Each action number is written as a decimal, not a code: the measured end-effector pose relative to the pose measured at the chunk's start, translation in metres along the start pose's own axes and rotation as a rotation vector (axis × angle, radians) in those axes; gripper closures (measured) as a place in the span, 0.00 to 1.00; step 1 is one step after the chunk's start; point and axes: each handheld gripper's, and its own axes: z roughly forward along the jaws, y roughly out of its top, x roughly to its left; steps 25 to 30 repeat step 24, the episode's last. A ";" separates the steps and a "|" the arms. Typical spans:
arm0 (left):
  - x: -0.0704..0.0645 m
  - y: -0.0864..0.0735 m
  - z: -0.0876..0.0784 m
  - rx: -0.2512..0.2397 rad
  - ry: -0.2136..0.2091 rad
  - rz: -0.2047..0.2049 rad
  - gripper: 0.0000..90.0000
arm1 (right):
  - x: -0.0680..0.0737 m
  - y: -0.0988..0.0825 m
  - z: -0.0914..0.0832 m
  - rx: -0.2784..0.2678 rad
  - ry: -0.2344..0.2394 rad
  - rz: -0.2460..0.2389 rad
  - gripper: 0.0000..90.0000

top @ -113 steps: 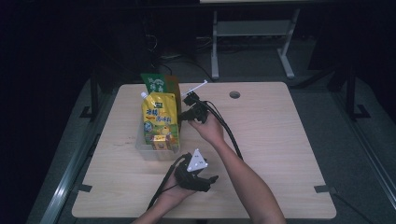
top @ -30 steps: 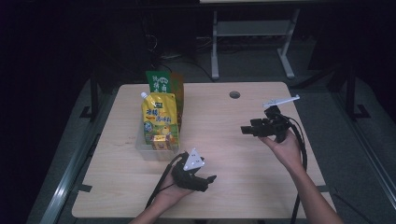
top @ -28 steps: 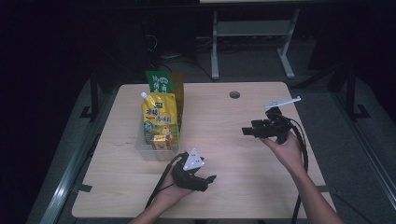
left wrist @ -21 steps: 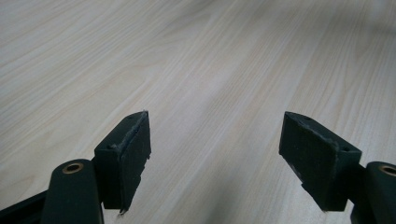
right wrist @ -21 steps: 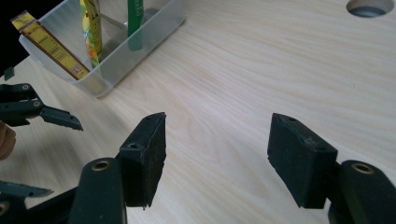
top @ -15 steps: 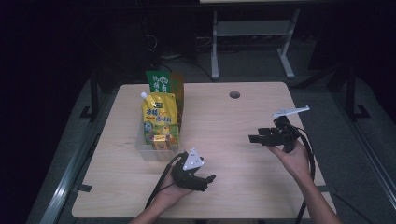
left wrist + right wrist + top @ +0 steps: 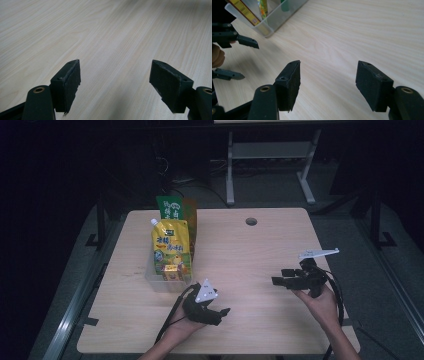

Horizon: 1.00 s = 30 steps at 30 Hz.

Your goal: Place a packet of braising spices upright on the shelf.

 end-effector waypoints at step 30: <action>-0.004 -0.001 0.001 -0.001 -0.017 0.006 0.27 | 0.002 -0.046 -0.011 -0.044 -0.004 0.031 0.35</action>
